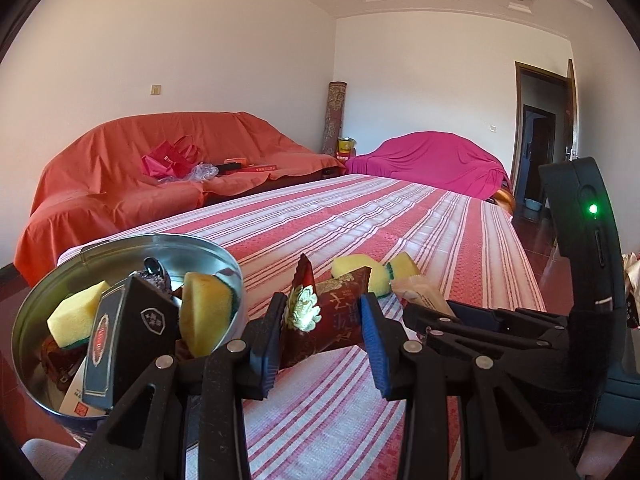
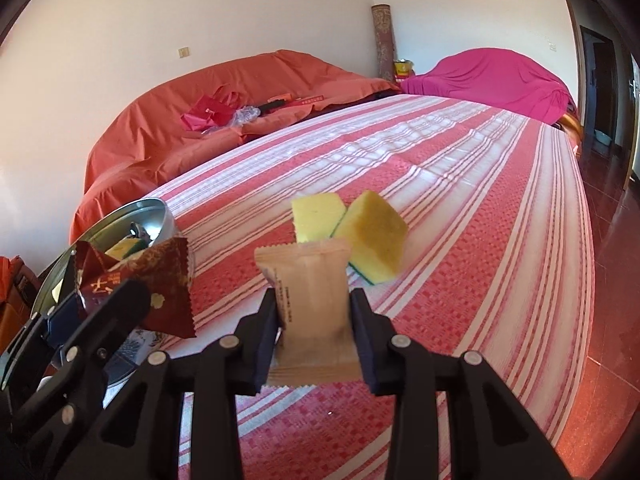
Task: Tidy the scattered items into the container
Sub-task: 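Lift both packets from the bed with both grippers, then carry both packets over the tin and open both grippers to drop them, then grasp a yellow sponge with the right gripper while the left reaches toward another sponge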
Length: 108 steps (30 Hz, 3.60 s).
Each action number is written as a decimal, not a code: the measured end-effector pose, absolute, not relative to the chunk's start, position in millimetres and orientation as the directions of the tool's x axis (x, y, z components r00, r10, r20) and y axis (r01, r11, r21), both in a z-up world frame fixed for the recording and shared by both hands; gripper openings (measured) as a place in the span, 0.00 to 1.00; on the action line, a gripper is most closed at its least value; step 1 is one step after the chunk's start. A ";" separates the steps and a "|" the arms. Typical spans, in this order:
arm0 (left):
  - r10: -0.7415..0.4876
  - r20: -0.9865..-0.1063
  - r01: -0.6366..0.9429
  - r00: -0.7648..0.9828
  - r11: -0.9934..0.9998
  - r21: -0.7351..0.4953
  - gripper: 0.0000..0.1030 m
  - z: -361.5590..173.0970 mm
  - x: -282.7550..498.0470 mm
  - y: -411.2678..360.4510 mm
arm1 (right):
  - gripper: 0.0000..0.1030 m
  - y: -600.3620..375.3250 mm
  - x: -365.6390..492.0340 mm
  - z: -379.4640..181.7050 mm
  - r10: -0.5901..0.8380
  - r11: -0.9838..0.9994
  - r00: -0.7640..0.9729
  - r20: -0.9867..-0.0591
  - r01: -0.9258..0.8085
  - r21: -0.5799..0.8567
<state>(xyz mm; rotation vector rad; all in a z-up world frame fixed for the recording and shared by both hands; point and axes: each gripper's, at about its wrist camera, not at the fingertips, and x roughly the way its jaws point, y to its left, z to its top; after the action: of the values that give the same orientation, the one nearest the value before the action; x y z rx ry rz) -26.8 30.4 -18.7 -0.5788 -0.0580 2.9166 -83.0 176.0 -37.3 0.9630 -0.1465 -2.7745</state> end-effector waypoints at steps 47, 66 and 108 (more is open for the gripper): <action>-0.150 -0.179 0.165 -0.972 -0.983 -0.074 0.88 22.9 13.9 -133.0 | 0.23 -9.0 -69.5 -10.8 -0.547 -0.786 -0.455 -0.703 0.567 0.244; -0.047 -0.150 0.040 -0.988 -0.998 0.052 0.92 21.0 19.4 -85.5 | 0.47 93.0 -71.3 -12.6 -0.506 -0.862 -0.629 -0.590 0.361 0.355; 0.334 -0.697 -0.355 -0.635 -0.927 -0.121 0.98 -60.4 -92.8 76.5 | 0.51 238.3 -181.9 -72.5 -0.369 -0.885 -0.621 -0.692 0.009 0.465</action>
<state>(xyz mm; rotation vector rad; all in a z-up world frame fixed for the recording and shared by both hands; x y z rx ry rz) -92.8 76.5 -60.4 -1.0745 0.0379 2.5401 -181.9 238.3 -72.5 1.2413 -0.6282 -2.5730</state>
